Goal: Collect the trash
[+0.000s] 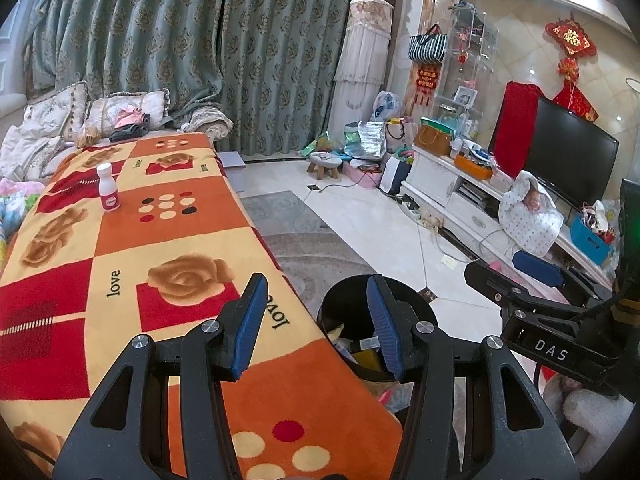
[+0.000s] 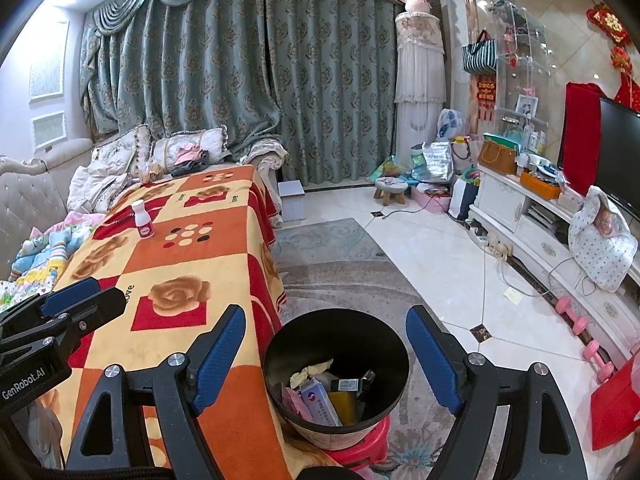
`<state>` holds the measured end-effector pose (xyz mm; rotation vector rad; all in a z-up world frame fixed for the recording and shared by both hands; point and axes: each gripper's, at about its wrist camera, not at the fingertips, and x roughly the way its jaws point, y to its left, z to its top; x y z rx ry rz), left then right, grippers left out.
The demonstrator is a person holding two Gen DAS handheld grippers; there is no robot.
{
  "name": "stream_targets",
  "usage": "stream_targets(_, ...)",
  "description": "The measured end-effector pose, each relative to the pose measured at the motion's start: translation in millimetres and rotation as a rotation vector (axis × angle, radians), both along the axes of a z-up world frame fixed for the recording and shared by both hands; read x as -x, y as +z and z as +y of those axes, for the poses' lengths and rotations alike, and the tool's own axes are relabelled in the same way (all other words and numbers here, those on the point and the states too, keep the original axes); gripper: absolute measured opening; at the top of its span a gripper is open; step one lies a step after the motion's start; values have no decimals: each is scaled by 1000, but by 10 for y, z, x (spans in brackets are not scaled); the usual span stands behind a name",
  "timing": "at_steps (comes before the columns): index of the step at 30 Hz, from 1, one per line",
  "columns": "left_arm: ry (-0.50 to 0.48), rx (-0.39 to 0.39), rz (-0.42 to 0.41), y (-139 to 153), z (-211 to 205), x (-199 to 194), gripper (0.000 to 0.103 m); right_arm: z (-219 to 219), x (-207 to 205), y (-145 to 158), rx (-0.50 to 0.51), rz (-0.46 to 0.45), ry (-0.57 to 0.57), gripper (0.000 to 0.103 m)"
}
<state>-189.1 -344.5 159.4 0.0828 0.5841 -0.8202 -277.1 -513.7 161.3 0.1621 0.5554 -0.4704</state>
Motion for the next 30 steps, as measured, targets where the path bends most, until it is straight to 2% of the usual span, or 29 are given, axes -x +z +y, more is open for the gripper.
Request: stream_targets(30, -6, -3, 20, -44, -53, 62, 50, -32, 34, -73, -8, 19, 3, 82)
